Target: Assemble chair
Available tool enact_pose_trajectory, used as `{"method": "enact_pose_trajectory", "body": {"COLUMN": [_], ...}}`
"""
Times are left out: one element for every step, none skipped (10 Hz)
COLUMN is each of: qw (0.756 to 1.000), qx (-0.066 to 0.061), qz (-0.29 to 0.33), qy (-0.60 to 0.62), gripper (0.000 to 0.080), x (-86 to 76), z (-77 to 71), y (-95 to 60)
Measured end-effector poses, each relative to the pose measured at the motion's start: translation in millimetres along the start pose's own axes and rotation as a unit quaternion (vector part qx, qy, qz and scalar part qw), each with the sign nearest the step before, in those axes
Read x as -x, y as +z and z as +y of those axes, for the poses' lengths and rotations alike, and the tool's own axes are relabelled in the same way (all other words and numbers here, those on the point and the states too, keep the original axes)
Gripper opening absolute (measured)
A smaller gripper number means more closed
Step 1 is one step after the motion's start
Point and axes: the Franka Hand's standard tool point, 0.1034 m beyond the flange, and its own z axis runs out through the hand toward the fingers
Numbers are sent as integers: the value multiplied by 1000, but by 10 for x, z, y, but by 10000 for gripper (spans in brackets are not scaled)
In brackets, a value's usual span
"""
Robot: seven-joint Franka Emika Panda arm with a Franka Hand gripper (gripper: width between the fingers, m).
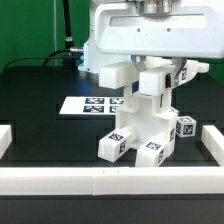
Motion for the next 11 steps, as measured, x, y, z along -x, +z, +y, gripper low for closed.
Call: {"method": "enact_pose_trajectory", "body": {"qw": [1000, 1000, 1000, 1000, 1000, 1000, 1000, 1000, 1000, 1000, 1000], "qx": [0, 0, 0, 0, 0, -1, -2, -2, -2, -2, -2], "qz": [0, 0, 0, 0, 1, 3, 4, 5, 5, 5, 5], "qy": [0, 0, 0, 3, 5, 3, 2, 1, 1, 1, 1], "gripper": [285, 285, 285, 285, 285, 285, 285, 285, 285, 285, 285], "x": [-4, -3, -3, -1, -3, -19, -42, -54, -54, -54, -54], "z": [5, 3, 3, -1, -32, -60, -88, -94, -94, -94, -94], "y": [0, 0, 0, 4, 5, 2, -3, -2, -2, -2, -2]}}
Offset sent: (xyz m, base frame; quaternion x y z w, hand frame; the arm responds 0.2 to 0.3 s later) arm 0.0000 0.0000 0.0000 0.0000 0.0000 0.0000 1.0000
